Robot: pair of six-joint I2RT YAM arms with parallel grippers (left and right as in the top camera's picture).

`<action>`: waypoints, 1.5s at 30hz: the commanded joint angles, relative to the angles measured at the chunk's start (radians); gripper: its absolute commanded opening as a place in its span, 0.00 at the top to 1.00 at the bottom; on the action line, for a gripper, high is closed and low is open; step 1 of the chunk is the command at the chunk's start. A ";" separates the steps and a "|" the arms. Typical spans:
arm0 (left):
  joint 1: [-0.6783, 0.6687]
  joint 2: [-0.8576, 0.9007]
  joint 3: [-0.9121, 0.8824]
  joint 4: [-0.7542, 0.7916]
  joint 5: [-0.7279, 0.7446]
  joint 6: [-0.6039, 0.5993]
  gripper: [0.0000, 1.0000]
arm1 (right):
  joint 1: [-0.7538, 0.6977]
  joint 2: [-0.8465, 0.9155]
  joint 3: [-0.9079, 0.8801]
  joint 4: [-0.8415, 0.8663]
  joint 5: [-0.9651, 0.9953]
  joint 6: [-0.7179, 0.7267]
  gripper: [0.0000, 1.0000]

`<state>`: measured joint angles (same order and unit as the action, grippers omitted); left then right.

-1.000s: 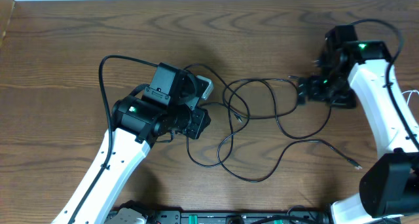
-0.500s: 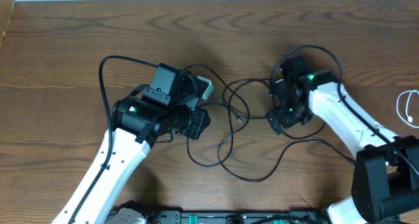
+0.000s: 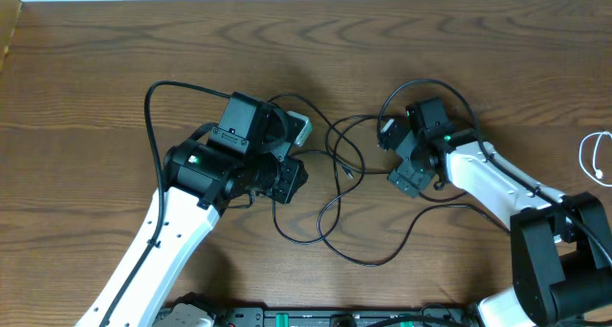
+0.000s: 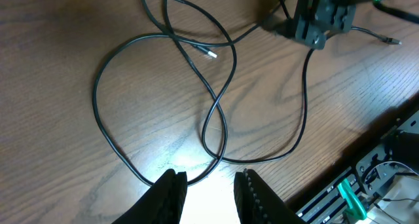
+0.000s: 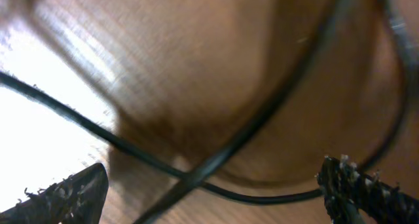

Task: Untangle cables
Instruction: 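Grasp a black cable with the right gripper near the left gripper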

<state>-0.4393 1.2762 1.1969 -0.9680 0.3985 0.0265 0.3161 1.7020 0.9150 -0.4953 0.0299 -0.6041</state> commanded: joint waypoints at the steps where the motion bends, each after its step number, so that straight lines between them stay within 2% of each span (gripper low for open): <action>1: 0.002 -0.003 -0.002 0.002 0.013 0.013 0.70 | 0.006 0.002 -0.027 0.014 -0.031 -0.031 0.01; 6: 0.002 -0.003 -0.002 0.004 0.013 0.013 0.70 | 0.006 0.002 -0.029 0.038 -0.062 -0.034 0.01; 10: 0.002 -0.003 -0.002 0.004 0.014 0.013 0.70 | 0.006 0.003 -0.029 0.075 -0.144 -0.033 0.07; 13: 0.001 -0.003 -0.002 0.003 0.016 0.013 0.70 | 0.006 0.003 -0.029 0.105 -0.222 -0.032 0.07; 17: 0.001 -0.003 -0.002 0.004 0.039 0.013 0.70 | 0.005 0.004 -0.029 0.142 -0.232 0.002 0.09; 19: 0.001 -0.003 -0.002 0.003 0.039 0.013 0.70 | 0.006 0.005 -0.030 0.144 -0.232 0.006 0.12; 22: 0.002 -0.003 -0.002 0.004 0.039 0.013 0.70 | 0.005 0.005 -0.035 0.144 -0.232 0.011 0.23; 26: 0.002 -0.003 -0.002 0.004 0.039 0.013 0.70 | 0.006 0.007 -0.053 0.145 -0.253 0.035 0.22; 30: 0.002 -0.003 -0.002 0.004 0.039 0.013 0.70 | 0.006 0.007 -0.081 0.153 -0.295 0.035 0.14; 33: 0.002 -0.003 -0.002 0.004 0.039 0.013 0.70 | 0.006 0.007 -0.114 0.183 -0.299 0.035 0.13; 38: 0.002 -0.003 -0.002 0.004 0.039 0.013 0.70 | 0.006 0.008 -0.168 0.264 -0.302 0.050 0.26; 41: 0.002 -0.003 -0.002 0.004 0.039 0.013 0.70 | 0.005 0.008 -0.200 0.327 -0.302 0.077 0.39; 44: 0.002 -0.003 -0.002 0.003 0.040 0.012 0.70 | 0.006 0.008 -0.211 0.358 -0.302 0.077 0.76; 45: 0.002 -0.003 -0.002 0.003 0.040 0.012 0.70 | 0.006 0.008 -0.211 0.367 -0.301 0.093 0.94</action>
<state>-0.4393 1.2762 1.1969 -0.9630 0.4210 0.0265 0.3161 1.6985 0.7364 -0.1299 -0.3080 -0.5339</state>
